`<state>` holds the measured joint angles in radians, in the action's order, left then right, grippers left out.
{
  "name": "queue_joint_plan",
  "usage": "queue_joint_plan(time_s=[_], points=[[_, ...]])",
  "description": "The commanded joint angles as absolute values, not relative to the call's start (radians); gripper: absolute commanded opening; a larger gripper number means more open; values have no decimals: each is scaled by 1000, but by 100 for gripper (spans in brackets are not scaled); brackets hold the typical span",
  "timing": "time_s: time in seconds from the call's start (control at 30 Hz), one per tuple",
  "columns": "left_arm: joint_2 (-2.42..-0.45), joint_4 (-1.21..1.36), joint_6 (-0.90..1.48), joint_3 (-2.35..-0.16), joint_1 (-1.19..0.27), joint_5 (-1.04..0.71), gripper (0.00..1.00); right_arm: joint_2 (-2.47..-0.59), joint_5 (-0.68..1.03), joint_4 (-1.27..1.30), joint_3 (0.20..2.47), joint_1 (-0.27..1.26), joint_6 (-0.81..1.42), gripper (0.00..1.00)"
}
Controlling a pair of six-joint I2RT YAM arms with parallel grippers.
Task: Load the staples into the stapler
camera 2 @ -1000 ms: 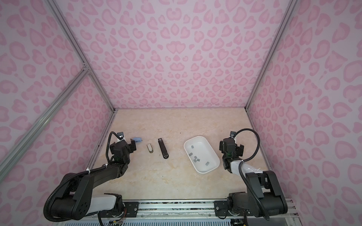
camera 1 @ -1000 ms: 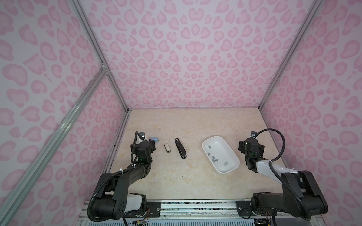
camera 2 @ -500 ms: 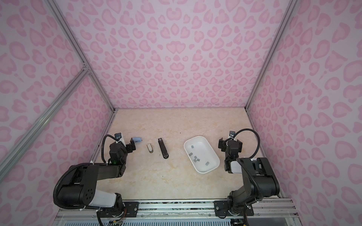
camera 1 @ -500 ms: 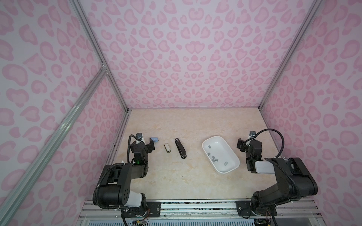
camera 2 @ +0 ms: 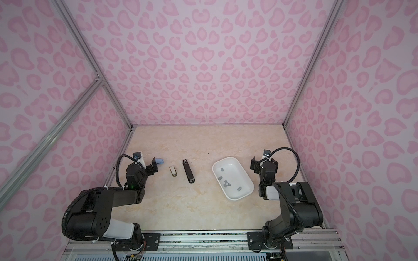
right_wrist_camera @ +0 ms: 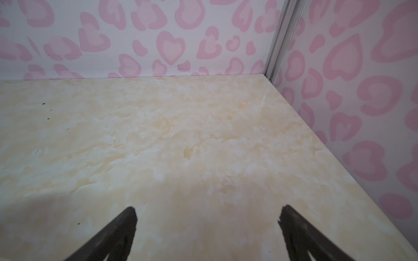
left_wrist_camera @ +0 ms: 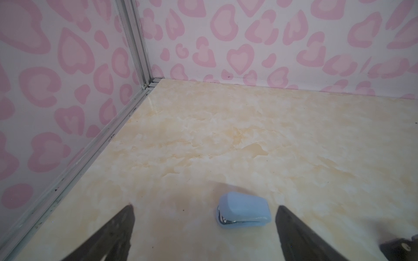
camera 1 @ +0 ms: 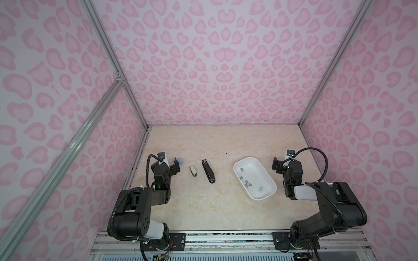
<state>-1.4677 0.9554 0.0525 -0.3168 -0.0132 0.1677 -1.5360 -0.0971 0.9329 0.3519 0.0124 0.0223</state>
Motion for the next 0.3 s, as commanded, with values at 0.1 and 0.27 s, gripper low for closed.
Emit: queue_joint_plan(time_s=[0.1,0.27], points=[[-1475,967,58,-335,0,138,98,-1537,-95,941,353,14,19,99],[-1470,975,57,-329,0,139,98,-1537,-95,940,353,14,20,99]])
